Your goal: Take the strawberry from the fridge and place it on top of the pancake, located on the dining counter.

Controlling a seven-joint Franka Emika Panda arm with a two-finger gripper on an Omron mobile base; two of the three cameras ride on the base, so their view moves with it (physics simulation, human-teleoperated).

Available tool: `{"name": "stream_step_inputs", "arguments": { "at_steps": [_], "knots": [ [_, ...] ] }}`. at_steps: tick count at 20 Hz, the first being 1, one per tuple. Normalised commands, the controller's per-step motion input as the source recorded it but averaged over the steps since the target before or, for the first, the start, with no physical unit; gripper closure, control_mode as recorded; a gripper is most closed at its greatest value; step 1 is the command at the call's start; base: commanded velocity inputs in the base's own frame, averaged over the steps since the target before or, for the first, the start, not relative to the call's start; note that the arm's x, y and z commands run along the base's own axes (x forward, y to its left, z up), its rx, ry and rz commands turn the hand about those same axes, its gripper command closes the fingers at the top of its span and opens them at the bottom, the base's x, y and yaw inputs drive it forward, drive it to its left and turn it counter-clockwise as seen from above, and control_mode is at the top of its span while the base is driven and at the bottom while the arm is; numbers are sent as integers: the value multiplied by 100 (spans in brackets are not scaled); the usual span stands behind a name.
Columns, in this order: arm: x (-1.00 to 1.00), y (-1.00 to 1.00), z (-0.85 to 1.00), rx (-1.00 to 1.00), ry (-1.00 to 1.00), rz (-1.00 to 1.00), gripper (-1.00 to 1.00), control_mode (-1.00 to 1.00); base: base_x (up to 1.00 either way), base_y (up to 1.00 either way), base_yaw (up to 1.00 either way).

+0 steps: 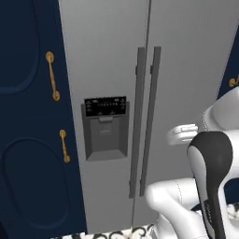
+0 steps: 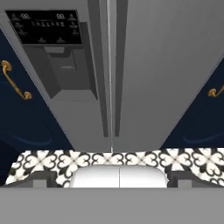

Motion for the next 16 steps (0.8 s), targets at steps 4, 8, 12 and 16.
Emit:
{"name": "stream_step_inputs", "arguments": {
  "at_steps": [4,8,12,16],
  "knots": [
    [0,0,0,0,0,0,-100,100,-8,-36,0],
    [0,0,0,0,0,0,-100,100,-27,-47,0],
    [0,0,0,0,0,0,-100,100,-67,0,0],
    [0,0,0,0,0,0,-100,100,-39,4,0]
  ]
}}
